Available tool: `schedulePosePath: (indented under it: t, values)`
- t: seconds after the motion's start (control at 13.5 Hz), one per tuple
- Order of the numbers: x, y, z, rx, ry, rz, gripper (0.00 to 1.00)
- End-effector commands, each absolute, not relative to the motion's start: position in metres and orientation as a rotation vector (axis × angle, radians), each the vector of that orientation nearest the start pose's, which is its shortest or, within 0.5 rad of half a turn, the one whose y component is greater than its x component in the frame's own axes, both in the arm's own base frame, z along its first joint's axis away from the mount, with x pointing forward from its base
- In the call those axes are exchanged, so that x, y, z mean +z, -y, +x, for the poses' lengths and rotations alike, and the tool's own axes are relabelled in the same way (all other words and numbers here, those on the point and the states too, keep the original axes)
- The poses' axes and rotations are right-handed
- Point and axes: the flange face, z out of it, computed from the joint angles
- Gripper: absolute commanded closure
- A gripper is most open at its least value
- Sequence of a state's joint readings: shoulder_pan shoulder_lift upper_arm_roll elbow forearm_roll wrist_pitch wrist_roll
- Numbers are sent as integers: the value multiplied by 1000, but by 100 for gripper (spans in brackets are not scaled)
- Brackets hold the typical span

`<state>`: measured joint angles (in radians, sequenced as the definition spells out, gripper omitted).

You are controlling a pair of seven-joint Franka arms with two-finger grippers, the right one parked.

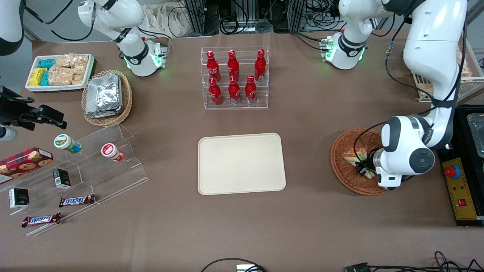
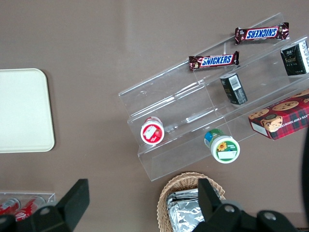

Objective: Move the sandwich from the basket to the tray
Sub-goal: 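Close the left gripper on the wrapped sandwich and lift it, then carry the sandwich with the left gripper over to the cream tray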

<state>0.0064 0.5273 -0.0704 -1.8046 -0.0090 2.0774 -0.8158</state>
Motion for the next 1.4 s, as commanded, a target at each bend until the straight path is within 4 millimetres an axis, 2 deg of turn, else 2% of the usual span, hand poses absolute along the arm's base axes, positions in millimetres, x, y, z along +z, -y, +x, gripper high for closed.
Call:
schedulePosePath:
  t: [0.0,0.22,0.37,0.52,0.59,0.81,0.89,1.03,1.33]
  values:
    - [277,43,621,327,1103,-2876,100]
    - [322,65,620,261,919,-2985,100]
    - [348,85,618,236,657,-3076,100]
    - [362,114,621,250,384,-3139,100]
    - [368,135,620,243,300,-3162,100]
    - [367,203,611,248,142,-3185,100]
    - [364,218,611,259,124,-3198,100]
    - [352,245,610,316,153,-3195,100]
    - [317,312,606,366,218,-3175,100]
